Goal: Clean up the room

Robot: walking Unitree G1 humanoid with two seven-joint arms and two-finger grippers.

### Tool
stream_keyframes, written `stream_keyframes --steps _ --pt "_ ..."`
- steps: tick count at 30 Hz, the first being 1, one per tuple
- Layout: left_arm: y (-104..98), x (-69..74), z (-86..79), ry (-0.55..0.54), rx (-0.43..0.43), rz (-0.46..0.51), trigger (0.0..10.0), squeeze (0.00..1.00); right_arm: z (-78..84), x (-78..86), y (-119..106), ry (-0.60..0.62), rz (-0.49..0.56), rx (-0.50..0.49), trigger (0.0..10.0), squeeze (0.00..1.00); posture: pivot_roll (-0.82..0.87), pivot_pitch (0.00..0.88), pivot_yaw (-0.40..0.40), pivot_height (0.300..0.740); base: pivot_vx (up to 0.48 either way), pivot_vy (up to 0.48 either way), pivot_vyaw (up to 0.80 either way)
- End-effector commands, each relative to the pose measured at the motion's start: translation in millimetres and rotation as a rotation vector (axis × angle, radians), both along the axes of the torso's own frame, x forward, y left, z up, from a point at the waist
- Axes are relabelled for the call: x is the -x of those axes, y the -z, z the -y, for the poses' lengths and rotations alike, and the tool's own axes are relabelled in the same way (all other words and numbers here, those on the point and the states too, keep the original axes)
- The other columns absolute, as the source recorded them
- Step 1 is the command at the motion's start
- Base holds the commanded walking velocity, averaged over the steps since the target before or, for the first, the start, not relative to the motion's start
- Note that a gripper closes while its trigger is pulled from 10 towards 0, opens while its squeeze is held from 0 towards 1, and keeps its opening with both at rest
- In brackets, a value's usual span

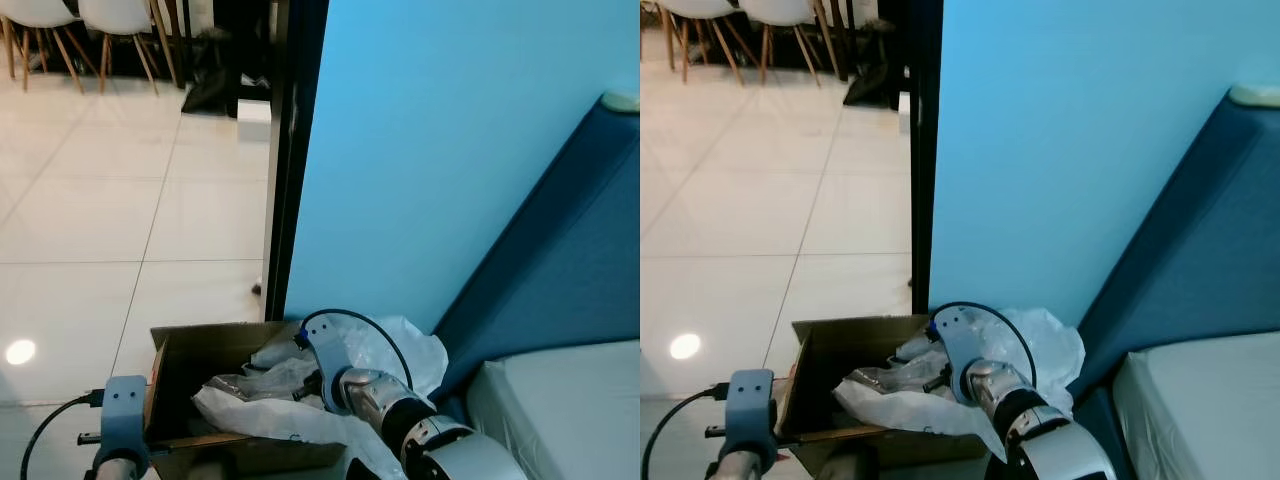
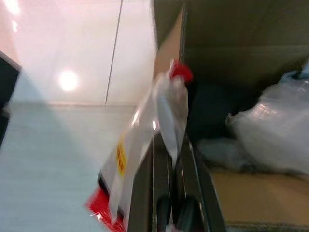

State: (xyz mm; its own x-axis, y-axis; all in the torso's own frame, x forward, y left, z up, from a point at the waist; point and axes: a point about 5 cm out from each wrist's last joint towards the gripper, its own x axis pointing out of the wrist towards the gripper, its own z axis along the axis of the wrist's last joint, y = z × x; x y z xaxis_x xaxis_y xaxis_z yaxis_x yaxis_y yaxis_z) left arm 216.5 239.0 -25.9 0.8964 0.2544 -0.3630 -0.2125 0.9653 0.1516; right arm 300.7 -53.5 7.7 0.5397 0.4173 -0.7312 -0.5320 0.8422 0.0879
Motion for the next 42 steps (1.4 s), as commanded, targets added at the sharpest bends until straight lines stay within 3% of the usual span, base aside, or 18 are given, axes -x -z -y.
stream_keyframes --steps 1,4,7,9,11,13,14,16,21,23,25,26,27,29,34,35,38,42 --pt "-2.5 -0.1 5.8 0.012 0.021 0.032 10.0 0.00 -24.8 14.4 6.0 -0.019 -0.026 -0.072 10.0 0.00 0.27 0.199 -0.190 0.620 0.000 0.000 0.00" --pt "-30.4 -11.9 2.4 0.021 0.015 0.170 10.0 0.00 -30.1 11.6 1.2 0.037 -0.015 -0.179 10.0 0.00 0.29 0.215 -0.191 0.620 0.000 0.000 0.00" --pt "-38.2 -14.7 0.9 0.021 0.012 0.204 10.0 0.00 -31.5 10.5 -0.6 0.054 -0.016 -0.210 10.0 0.00 0.29 0.215 -0.191 0.620 0.000 0.000 0.00" --pt "-72.3 -29.6 -6.0 0.021 0.022 0.339 10.0 0.00 -35.8 6.2 -7.1 0.088 -0.010 -0.287 10.0 0.04 0.30 0.217 -0.186 0.620 0.000 0.000 0.00" --pt "-72.3 -29.6 -6.0 0.021 0.022 0.339 10.0 0.00 -35.8 6.2 -7.1 0.088 -0.010 -0.287 10.0 0.04 0.30 0.217 -0.186 0.620 0.000 0.000 0.00" --pt "-116.6 -44.5 -4.0 0.051 0.100 0.502 10.0 0.00 -41.1 4.7 -11.1 0.102 -0.006 -0.326 10.0 0.02 0.30 0.217 -0.186 0.620 0.000 0.000 0.00" --pt "-116.6 -44.5 -4.0 0.051 0.100 0.502 10.0 0.00 -41.1 4.7 -11.1 0.102 -0.006 -0.326 10.0 0.02 0.30 0.217 -0.186 0.620 0.000 0.000 0.00" --pt "-139.4 -49.6 1.7 0.085 0.170 0.583 10.0 0.00 -44.2 5.1 -12.1 0.107 -0.007 -0.339 10.0 0.02 0.30 0.217 -0.186 0.620 0.000 0.000 0.00" --pt "-151.8 -50.6 9.7 0.131 0.217 0.603 10.0 0.00 -46.2 6.2 -11.7 0.108 -0.007 -0.343 10.0 0.02 0.30 0.220 -0.182 0.620 0.000 0.000 0.00" --pt "-151.8 -50.6 9.7 0.131 0.217 0.603 10.0 0.00 -46.2 6.2 -11.7 0.108 -0.007 -0.343 10.0 0.02 0.30 0.220 -0.182 0.620 0.000 0.000 0.00" --pt "-124.8 -49.2 49.6 0.284 0.335 0.488 10.0 0.00 -44.7 7.6 -9.0 0.138 -0.013 -0.335 10.0 0.00 0.26 0.224 -0.180 0.620 0.000 0.000 0.00" --pt "-124.8 -49.2 49.6 0.284 0.335 0.488 10.0 0.00 -44.7 7.6 -9.0 0.138 -0.013 -0.335 10.0 0.00 0.26 0.224 -0.180 0.620 0.000 0.000 0.00" --pt "-113.7 -47.8 64.7 0.332 0.381 0.442 10.0 0.00 -44.1 7.3 -8.9 0.155 -0.015 -0.337 10.0 0.00 0.26 0.225 -0.180 0.620 0.000 0.000 0.00" --pt "-101.5 -46.8 78.7 0.368 0.416 0.383 10.0 0.00 -43.6 6.2 -9.6 0.173 -0.015 -0.343 10.0 0.00 0.25 0.225 -0.180 0.620 0.000 0.000 0.00" --pt "-91.7 -46.7 87.1 0.390 0.414 0.337 10.0 0.00 -43.7 5.0 -10.9 0.185 -0.014 -0.353 10.0 0.00 0.23 0.228 -0.179 0.620 0.000 0.000 0.00" --pt "-79.9 -47.1 95.5 0.418 0.385 0.277 10.0 0.00 -44.1 4.4 -11.7 0.188 -0.014 -0.357 10.0 0.00 0.21 0.233 -0.180 0.620 0.000 0.000 0.00" --pt "-79.9 -47.1 95.5 0.418 0.385 0.277 10.0 0.00 -44.1 4.4 -11.7 0.188 -0.014 -0.357 10.0 0.00 0.21 0.233 -0.180 0.620 0.000 0.000 0.00" --pt "-64.6 -52.0 105.1 0.443 0.300 0.206 10.0 0.00 -44.5 3.9 -12.4 0.194 -0.013 -0.366 10.0 0.00 0.16 0.246 -0.177 0.620 0.000 0.000 0.00"
